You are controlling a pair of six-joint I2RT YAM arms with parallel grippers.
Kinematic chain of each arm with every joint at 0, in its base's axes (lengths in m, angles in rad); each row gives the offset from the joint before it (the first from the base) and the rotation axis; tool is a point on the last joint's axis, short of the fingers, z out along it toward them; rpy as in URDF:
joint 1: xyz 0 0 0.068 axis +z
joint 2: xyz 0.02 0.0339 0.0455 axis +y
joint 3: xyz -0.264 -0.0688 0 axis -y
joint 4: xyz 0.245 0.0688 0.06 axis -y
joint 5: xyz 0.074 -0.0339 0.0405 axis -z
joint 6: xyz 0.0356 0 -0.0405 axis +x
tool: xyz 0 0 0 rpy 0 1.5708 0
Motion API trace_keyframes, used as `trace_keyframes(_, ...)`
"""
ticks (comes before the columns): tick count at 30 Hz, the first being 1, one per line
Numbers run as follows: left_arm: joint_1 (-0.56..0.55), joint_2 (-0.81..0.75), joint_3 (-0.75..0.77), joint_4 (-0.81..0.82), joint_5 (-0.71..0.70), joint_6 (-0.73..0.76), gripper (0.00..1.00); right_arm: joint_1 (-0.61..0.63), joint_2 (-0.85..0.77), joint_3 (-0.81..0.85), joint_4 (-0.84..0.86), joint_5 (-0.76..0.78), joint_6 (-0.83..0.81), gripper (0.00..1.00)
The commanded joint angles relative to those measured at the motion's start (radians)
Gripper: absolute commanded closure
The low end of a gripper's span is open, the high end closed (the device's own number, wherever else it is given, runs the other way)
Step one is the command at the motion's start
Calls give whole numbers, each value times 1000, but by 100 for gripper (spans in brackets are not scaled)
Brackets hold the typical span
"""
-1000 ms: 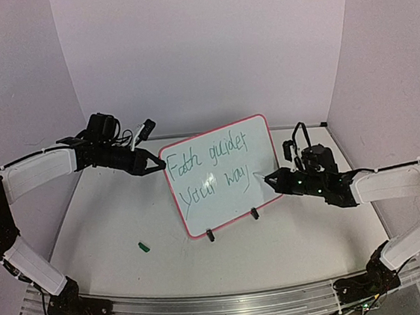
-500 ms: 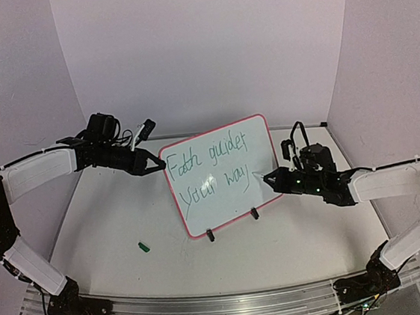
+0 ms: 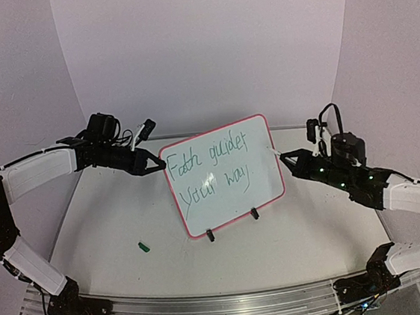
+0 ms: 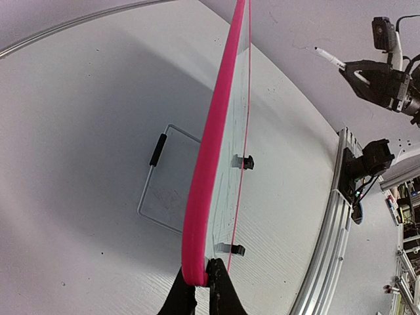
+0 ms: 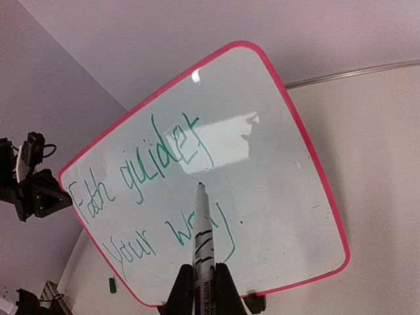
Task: Write a sentence on the whiteboard
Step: Write a sentence on the whiteboard, then pick up the pen cap from the center of the board.
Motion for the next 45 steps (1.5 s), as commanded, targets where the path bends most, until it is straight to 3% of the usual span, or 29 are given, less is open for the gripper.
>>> trace_keyframes(1, -48, 63, -37, -186, -76, 94, 100, -3, -61, -16, -81, 77, -24, 100)
trace_keyframes(4, -48, 69, -33, -197, -76, 91, 97, -3, -73, -15, -81, 71, -27, 100)
trace_keyframes(13, -48, 13, -74, -193, -114, 49, 66, -4, -96, -19, -80, 67, -30, 100)
trace_keyframes(21, -48, -89, -141, -143, -147, -23, 55, -4, -138, -33, -88, 76, -39, 100)
trace_keyframes(28, -49, -256, -299, 25, -203, -251, 41, -4, -159, -22, -108, 79, -71, 100)
trace_keyframes(35, -51, -485, -512, 18, -515, -655, 40, -4, -157, -33, -112, 71, -72, 100)
trace_keyframes(40, -59, -538, -663, 46, -512, -883, 40, -3, -151, -42, -106, 64, -68, 100)
trace_keyframes(45, -73, -510, -704, 52, -486, -950, 41, -4, -144, -42, -106, 55, -70, 100)
